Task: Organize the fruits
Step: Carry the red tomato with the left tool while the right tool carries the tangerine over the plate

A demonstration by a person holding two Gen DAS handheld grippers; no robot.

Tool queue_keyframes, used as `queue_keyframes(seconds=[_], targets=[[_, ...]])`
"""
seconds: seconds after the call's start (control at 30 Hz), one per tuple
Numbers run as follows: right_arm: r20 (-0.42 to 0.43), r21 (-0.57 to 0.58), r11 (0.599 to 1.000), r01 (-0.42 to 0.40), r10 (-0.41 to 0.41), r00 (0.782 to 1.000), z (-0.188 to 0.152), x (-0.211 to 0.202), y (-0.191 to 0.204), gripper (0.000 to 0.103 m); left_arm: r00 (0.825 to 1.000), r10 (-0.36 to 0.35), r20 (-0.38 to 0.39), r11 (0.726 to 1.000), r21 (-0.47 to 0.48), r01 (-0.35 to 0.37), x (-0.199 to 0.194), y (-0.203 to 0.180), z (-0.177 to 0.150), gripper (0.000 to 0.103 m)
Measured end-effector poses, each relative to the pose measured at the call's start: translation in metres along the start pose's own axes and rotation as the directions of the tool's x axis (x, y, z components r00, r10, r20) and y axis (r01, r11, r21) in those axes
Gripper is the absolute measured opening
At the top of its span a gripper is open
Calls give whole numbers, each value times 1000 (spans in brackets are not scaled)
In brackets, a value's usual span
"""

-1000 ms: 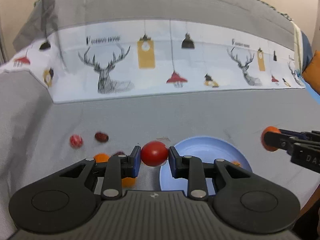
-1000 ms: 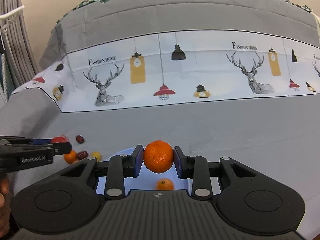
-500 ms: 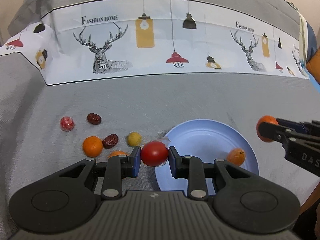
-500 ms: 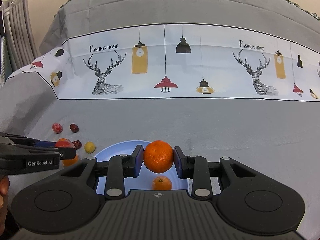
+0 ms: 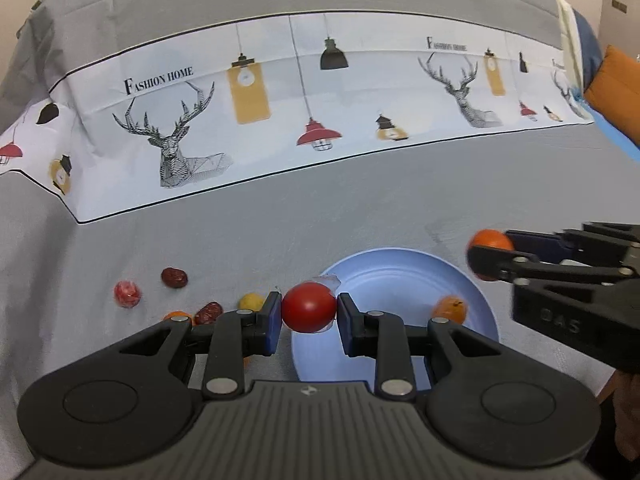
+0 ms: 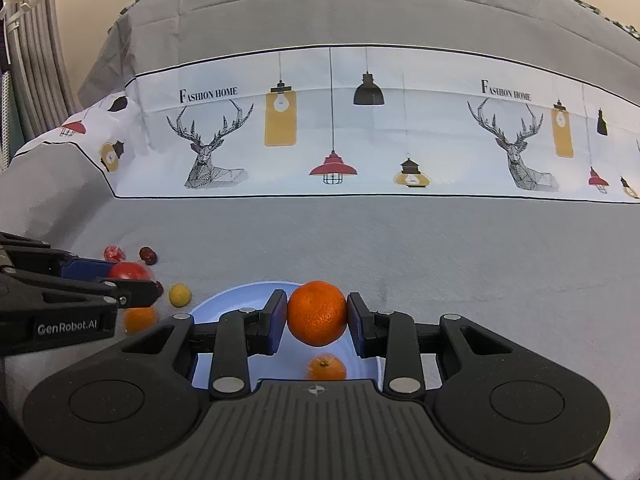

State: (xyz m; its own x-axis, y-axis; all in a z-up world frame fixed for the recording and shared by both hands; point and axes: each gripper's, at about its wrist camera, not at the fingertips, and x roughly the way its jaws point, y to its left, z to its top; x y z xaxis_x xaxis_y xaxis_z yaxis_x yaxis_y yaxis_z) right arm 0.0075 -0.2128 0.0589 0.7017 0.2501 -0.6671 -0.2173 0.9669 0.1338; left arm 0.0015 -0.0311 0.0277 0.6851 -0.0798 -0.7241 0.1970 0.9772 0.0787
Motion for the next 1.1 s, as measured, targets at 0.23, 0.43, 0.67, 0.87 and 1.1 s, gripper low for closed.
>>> queue_keyframes(seconds=[0.23,0.43,0.67,0.87,1.1], targets=[[-18,-12,1000,3,-3,1000,-1,6,3,34,999,-1,-44,999,35,3,20,-7,-15,32],[-17,-19,1000,8,-8,1000,-1,6,4,34,992,-48,-119,999,-11,47,37,-7,-20,32],[-14,-30,999,12,-13,1000,-2,5,6,34,991,-63,-117,998,-16,62,37,-8,-20,32],[-19,-36,999,13,-14,1000,-2,6,8,34,990,-72,-120,997,-23,69,39,-9,-19,32],[-26,-47,999,9,-10,1000,-3,7,10,34,989,-89,-119,996,-24,86,40,-10,-19,32]])
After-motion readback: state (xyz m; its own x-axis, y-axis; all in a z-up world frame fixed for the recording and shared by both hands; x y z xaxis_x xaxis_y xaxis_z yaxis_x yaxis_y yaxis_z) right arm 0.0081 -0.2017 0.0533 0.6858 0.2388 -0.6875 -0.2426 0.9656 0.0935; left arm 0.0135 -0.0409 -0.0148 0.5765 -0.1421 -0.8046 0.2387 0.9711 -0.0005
